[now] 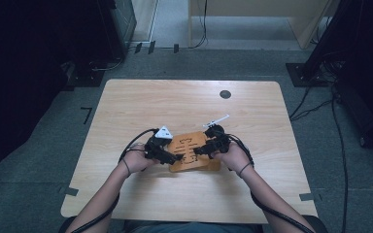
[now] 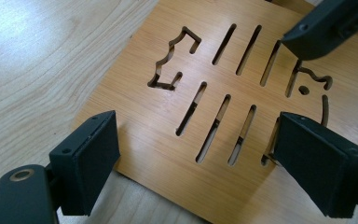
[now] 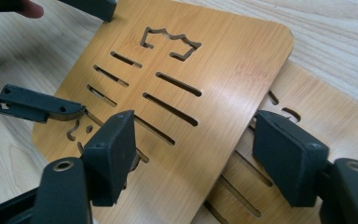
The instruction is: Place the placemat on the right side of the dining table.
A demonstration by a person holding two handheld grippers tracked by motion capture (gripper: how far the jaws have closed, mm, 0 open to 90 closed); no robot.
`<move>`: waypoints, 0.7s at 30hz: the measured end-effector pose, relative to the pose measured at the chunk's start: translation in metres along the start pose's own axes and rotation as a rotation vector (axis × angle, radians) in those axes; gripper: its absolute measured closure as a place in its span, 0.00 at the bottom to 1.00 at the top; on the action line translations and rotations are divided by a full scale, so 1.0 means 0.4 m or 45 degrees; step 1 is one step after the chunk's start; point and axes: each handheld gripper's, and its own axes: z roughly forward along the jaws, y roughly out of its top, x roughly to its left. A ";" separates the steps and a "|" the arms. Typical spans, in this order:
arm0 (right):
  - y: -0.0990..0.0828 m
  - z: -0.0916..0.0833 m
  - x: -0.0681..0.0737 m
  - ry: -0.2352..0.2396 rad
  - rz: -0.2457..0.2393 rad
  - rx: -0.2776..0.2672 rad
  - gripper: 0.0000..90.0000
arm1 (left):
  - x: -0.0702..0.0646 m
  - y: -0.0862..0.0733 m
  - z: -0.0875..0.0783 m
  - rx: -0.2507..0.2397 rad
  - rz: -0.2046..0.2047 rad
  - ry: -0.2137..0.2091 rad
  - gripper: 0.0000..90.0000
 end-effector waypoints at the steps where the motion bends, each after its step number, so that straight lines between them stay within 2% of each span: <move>1: 0.003 0.000 -0.004 0.005 0.009 0.002 0.36 | 0.001 -0.001 -0.001 -0.001 0.000 0.001 0.15; 9: 0.019 -0.002 -0.004 0.039 0.078 0.049 0.36 | 0.006 -0.005 -0.005 -0.006 -0.015 -0.002 0.15; 13: 0.027 -0.015 0.007 0.031 0.034 0.059 0.36 | 0.012 -0.007 -0.007 -0.015 -0.029 -0.018 0.15; 18: 0.040 -0.032 0.021 0.039 0.048 0.078 0.35 | 0.011 -0.006 -0.007 -0.016 -0.033 -0.016 0.15; 21: 0.048 -0.045 0.032 0.036 0.047 0.088 0.35 | 0.016 -0.007 -0.008 -0.014 -0.066 -0.032 0.12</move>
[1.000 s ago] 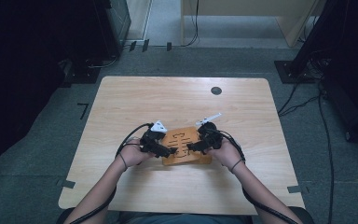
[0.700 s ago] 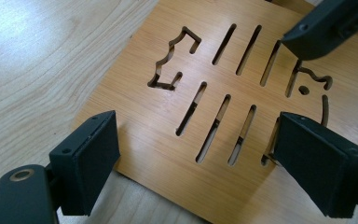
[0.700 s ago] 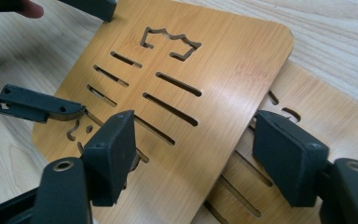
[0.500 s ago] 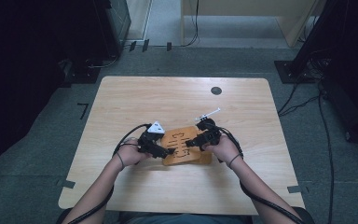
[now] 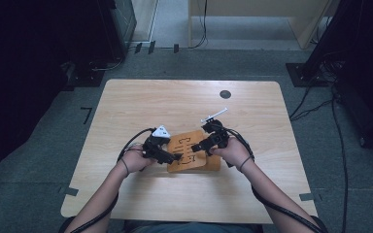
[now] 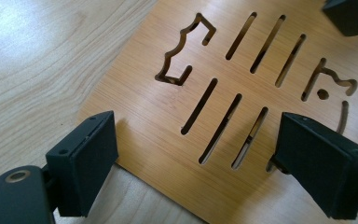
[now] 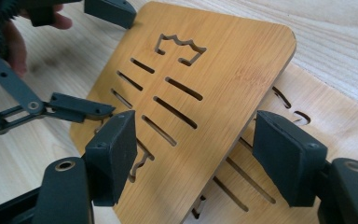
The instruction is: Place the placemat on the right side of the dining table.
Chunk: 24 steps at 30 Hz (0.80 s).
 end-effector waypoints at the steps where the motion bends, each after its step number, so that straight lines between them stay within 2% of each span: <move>1: 0.003 -0.005 0.005 -0.001 0.002 0.003 0.35 | 0.003 -0.001 -0.001 -0.005 -0.011 -0.010 0.12; 3: 0.009 -0.015 0.014 -0.001 -0.004 0.005 0.35 | 0.008 -0.003 -0.004 -0.010 -0.047 -0.028 0.11; 5: 0.017 -0.025 0.024 -0.003 -0.015 0.006 0.34 | 0.017 -0.004 -0.004 0.012 -0.127 -0.060 0.11; 6: 0.019 -0.028 0.028 -0.003 -0.013 0.010 0.34 | 0.020 -0.006 -0.005 -0.002 -0.140 -0.071 0.10; 7: 0.022 -0.033 0.033 -0.001 -0.018 0.008 0.34 | 0.020 -0.006 -0.005 0.004 -0.117 -0.059 0.10; 8: 0.024 -0.038 0.037 0.016 -0.027 0.002 0.37 | 0.014 -0.005 -0.002 0.022 -0.051 -0.028 0.10; 10: 0.032 -0.051 0.051 0.093 -0.015 -0.013 0.36 | 0.001 -0.003 0.005 0.056 0.047 0.034 0.11; 12: 0.038 -0.057 0.068 0.094 -0.038 -0.019 0.35 | -0.004 0.001 0.009 0.055 0.045 0.030 0.11; 14: 0.042 -0.059 0.083 0.078 -0.092 -0.011 0.34 | -0.008 0.002 0.012 0.053 0.049 0.031 0.11; 16: 0.042 -0.053 0.081 0.068 -0.108 -0.003 0.33 | -0.006 0.001 0.011 0.053 0.056 0.027 0.11; 24: 0.012 -0.017 0.000 -0.001 -0.006 0.025 0.34 | -0.004 -0.001 0.011 0.046 0.064 0.025 0.11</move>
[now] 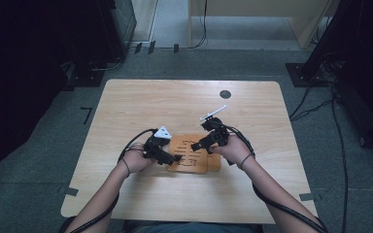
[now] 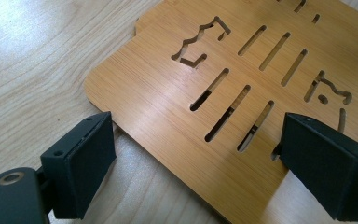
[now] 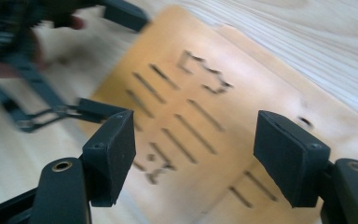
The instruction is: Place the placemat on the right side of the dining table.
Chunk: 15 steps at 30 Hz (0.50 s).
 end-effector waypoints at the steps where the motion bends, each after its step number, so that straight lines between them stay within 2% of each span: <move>1: -0.006 0.003 -0.013 -0.012 0.022 0.003 0.34 | 0.000 0.000 0.000 0.000 0.000 0.000 0.11; 6: -0.028 0.014 -0.048 -0.025 0.082 0.015 0.34 | 0.000 0.000 0.000 0.000 -0.002 0.000 0.11; 8: -0.034 0.018 -0.054 -0.014 0.100 0.015 0.35 | 0.000 0.000 0.000 -0.001 -0.002 0.000 0.11; 9: -0.040 0.026 -0.060 0.014 0.129 0.020 0.35 | 0.000 0.000 0.000 0.001 0.001 0.000 0.11; 12: -0.046 0.035 -0.061 0.020 0.143 0.025 0.35 | 0.000 0.006 -0.002 0.034 -0.014 0.014 0.11; 15: -0.049 0.039 -0.061 0.024 0.129 0.021 0.35 | 0.000 0.010 -0.008 0.032 -0.031 0.038 0.15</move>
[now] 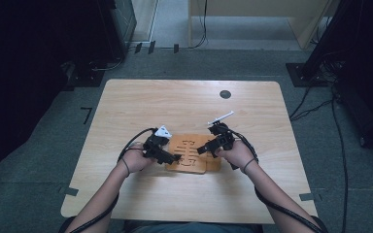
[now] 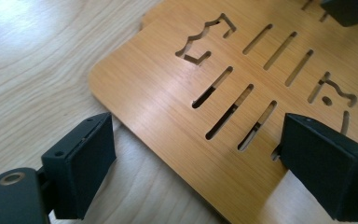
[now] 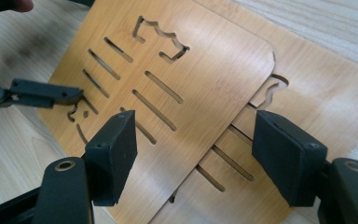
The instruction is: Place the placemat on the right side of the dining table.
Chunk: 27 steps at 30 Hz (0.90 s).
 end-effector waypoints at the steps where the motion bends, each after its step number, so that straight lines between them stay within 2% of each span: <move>1: 0.000 0.000 0.000 0.000 -0.003 0.002 0.35 | 0.000 0.002 -0.003 -0.004 0.008 0.008 0.15; 4: 0.000 -0.001 0.000 -0.002 -0.003 0.006 0.35 | -0.002 0.009 -0.013 -0.038 0.012 0.010 0.15; 6: 0.000 -0.001 -0.001 0.003 0.003 0.005 0.35 | -0.005 0.014 -0.015 -0.060 0.007 -0.007 0.15; 7: 0.000 -0.001 -0.001 0.003 0.003 0.005 0.35 | -0.005 0.014 -0.015 -0.060 0.007 -0.007 0.15; 8: 0.000 -0.002 -0.002 0.002 0.006 0.007 0.35 | -0.012 0.015 -0.009 -0.058 0.011 -0.042 0.15; 9: 0.000 -0.002 -0.002 0.002 0.006 0.007 0.35 | -0.012 0.015 -0.009 -0.058 0.011 -0.042 0.15; 10: 0.000 -0.002 -0.002 -0.001 0.004 0.006 0.35 | -0.018 0.013 -0.003 -0.045 0.036 -0.038 0.15; 14: 0.002 -0.004 0.003 0.006 0.008 0.000 0.35 | -0.018 0.010 0.004 -0.023 0.021 -0.044 0.15; 15: 0.003 -0.005 0.003 0.006 0.005 0.001 0.35 | -0.017 0.010 0.003 -0.017 0.033 -0.035 0.15; 16: 0.003 -0.006 0.003 0.006 0.001 -0.001 0.35 | -0.017 0.011 0.000 -0.029 0.039 -0.031 0.15; 18: 0.003 -0.007 0.003 0.010 0.001 0.000 0.35 | -0.014 0.017 -0.008 -0.057 0.013 -0.037 0.15; 21: 0.002 -0.005 0.002 0.009 0.000 0.001 0.34 | -0.015 0.024 -0.016 -0.091 0.034 -0.022 0.15; 24: 0.002 -0.003 0.002 0.009 0.008 0.003 0.34 | -0.018 0.024 -0.016 -0.092 0.039 -0.041 0.15; 25: 0.001 -0.003 0.002 0.011 0.008 0.009 0.34 | -0.026 0.022 -0.007 -0.073 0.053 -0.058 0.15; 27: 0.000 -0.001 0.003 0.009 0.009 0.014 0.34 | -0.031 0.019 0.001 -0.043 0.076 -0.060 0.15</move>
